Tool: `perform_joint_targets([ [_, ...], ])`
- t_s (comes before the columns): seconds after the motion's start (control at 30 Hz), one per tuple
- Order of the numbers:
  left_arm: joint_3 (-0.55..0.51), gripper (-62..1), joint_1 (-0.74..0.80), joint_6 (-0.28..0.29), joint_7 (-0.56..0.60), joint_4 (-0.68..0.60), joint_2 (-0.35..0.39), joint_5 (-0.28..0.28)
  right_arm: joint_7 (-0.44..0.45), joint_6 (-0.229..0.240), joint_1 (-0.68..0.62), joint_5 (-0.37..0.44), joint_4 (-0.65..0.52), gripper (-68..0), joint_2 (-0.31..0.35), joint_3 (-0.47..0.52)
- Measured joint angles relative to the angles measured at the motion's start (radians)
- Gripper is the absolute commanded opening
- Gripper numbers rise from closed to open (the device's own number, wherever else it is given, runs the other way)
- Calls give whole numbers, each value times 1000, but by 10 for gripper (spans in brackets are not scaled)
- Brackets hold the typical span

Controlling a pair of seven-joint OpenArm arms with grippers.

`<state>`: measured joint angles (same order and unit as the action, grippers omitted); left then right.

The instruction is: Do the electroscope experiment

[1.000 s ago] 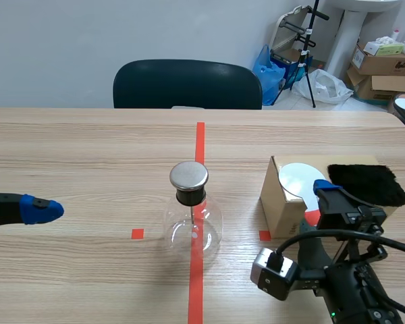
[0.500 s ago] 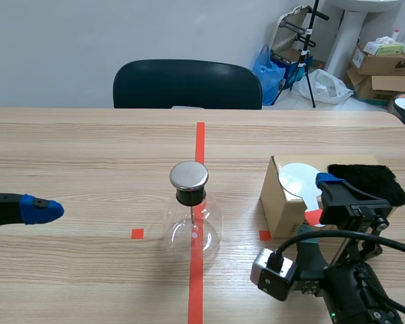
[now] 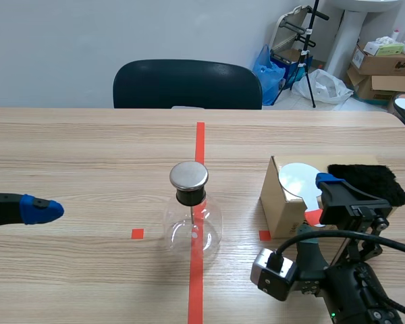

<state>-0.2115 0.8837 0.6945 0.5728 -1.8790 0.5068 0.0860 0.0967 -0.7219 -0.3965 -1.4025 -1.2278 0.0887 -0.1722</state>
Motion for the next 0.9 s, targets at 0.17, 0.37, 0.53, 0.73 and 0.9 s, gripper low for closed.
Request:
perform_joint_targets([
  [0.17, 0, 14, 0, 0, 0, 0, 0, 0, 0, 0, 0, 0, 0, 4, 0, 0],
  [0.37, 0, 14, 0, 0, 0, 0, 0, 0, 0, 0, 0, 0, 0, 4, 0, 0],
  [0.53, 0, 14, 0, 0, -6, 0, 0, 0, 0, 0, 0, 0, 0, 4, 0, 0],
  [0.73, 1, 14, 0, 0, -6, 0, 0, 0, 0, 0, 0, 0, 0, 4, 0, 0],
  [0.9, 1, 14, 0, 0, -6, 0, 0, 0, 0, 0, 0, 0, 0, 4, 0, 0],
])
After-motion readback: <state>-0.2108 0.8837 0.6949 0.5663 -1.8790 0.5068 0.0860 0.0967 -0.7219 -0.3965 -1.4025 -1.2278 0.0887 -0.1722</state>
